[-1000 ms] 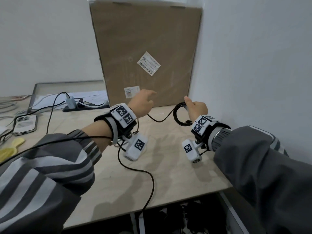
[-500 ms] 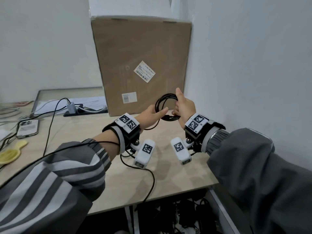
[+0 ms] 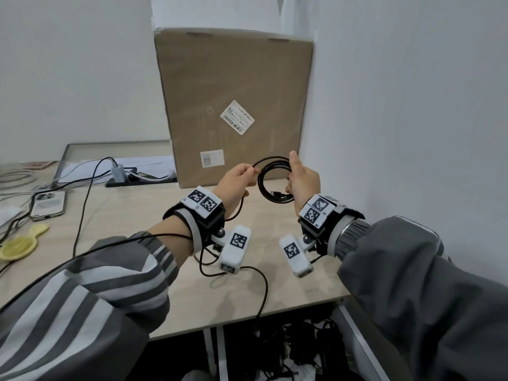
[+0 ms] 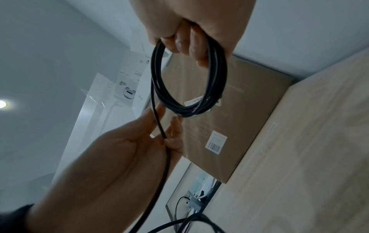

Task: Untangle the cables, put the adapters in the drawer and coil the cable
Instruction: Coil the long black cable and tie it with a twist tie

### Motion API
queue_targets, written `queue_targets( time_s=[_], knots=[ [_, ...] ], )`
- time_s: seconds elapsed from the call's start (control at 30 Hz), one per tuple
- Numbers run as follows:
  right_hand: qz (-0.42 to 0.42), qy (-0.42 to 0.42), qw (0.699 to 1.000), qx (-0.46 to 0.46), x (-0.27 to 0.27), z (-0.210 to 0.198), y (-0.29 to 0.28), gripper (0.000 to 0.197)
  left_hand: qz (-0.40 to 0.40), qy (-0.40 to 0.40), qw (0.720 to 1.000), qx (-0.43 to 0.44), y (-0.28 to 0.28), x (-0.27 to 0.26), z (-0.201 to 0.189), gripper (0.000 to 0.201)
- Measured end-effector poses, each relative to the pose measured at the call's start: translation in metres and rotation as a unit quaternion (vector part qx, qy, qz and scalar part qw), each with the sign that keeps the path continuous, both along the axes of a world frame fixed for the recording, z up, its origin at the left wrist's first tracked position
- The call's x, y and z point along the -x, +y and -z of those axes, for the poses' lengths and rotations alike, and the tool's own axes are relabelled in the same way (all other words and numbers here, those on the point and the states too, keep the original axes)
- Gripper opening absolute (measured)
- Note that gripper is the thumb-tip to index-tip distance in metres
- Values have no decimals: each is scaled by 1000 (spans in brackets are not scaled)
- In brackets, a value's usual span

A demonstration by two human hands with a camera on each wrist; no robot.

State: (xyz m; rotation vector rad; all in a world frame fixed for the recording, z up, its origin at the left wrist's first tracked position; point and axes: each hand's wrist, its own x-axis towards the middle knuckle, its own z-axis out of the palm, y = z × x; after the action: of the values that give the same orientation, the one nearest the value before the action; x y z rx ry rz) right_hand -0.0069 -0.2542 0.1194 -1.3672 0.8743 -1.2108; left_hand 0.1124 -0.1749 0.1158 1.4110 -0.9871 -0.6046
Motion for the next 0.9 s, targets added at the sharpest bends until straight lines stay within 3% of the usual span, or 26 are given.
queue_targets(
  time_s=[0.07, 0.2, 0.47, 0.6, 0.7, 0.9],
  knots=[
    [-2, -15, 1000, -3, -3, -1, 4, 54, -1, -4, 1000, -4, 0, 5, 7, 4],
    [-13, -59, 998, -30, -10, -6, 11, 49, -19, -9, 1000, 4, 1, 11, 11, 39],
    [-75, -177, 973, -128, -13, -10, 19, 38, 7, -9, 1000, 16, 5, 8, 3, 12],
    [-82, -179, 973, -122, -14, -13, 18, 41, 50, 109, 993, -12, 5, 12, 4, 20],
    [-110, -196, 968, -110, -14, -12, 18, 48, 84, 184, 979, 29, 5, 11, 0, 21],
    [-200, -90, 970, -107, -11, 9, 10, 59, -63, 88, 993, 45, -2, 7, -6, 25]
  ],
)
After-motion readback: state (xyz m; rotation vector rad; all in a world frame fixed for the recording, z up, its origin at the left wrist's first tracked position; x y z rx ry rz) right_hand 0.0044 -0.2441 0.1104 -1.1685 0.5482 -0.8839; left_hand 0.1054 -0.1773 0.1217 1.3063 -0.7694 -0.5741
